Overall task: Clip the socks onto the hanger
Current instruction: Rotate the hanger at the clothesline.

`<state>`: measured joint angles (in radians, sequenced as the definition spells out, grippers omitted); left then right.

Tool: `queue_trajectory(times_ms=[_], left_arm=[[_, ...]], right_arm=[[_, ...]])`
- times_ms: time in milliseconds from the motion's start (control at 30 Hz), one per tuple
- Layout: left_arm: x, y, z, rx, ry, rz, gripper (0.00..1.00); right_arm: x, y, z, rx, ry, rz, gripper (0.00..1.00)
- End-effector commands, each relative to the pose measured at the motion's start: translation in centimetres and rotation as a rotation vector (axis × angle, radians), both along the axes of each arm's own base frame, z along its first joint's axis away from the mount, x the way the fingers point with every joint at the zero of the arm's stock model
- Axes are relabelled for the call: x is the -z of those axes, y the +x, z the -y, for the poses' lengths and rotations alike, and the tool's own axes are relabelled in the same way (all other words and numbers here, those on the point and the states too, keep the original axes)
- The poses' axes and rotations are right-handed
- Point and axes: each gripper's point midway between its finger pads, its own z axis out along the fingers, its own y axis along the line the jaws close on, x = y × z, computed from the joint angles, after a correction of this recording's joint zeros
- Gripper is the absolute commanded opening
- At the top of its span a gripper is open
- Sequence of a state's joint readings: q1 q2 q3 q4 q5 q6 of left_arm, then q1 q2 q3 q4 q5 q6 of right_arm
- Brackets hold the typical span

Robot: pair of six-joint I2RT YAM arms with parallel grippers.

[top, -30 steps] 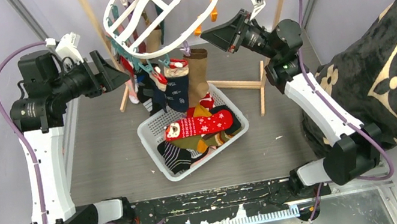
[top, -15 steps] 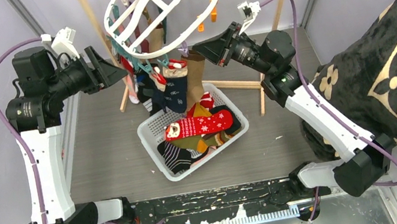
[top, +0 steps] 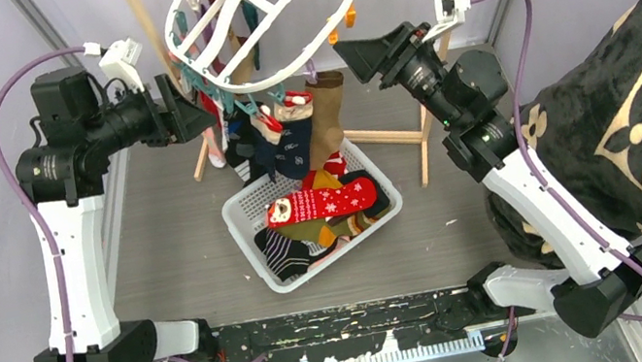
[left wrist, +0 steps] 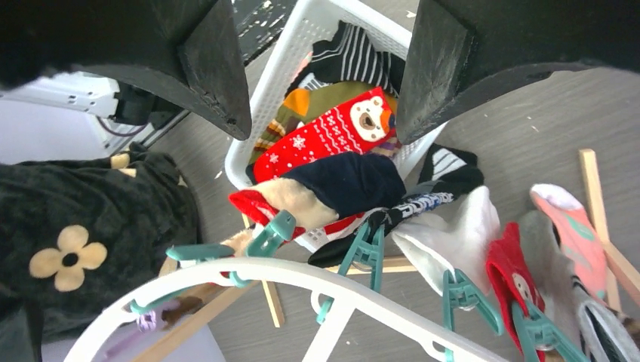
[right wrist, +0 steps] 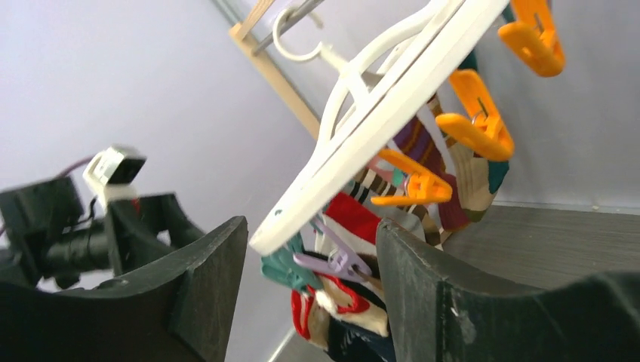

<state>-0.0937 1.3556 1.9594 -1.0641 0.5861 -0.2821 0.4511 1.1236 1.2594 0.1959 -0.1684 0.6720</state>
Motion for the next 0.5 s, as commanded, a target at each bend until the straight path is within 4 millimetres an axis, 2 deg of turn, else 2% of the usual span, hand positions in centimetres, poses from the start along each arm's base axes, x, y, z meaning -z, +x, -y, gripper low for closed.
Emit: queue_trajectory(times_ms=[0,133,200,300,467], left_arm=[[-1.9,-2.3,-0.3,0.064,0.115,0.174,0.71],[-1.2,-3.3,-0.3,0.107,0.190,0.211,0.73],[-0.9,-3.6,-0.3,0.116,0.209,0.220,0.73],[-0.3,-3.8,-0.6,0.112,0.237,0.236,0.73],[0.6,-4.1,-0.8,0.109,0.249,0.227,0.73]], right_arm=[[-3.5,1.1,1.4,0.103,0.107,-0.040,0.66],[-3.9,3.0,2.0,0.182,0.134,-0.081,0.65],[-4.5,3.6,1.9,0.190,0.145,-0.080,0.63],[-4.3,4.9,2.0,0.230,0.140,-0.129,0.58],[-4.8,5.5,2.0,0.237,0.164,-0.147,0.58]])
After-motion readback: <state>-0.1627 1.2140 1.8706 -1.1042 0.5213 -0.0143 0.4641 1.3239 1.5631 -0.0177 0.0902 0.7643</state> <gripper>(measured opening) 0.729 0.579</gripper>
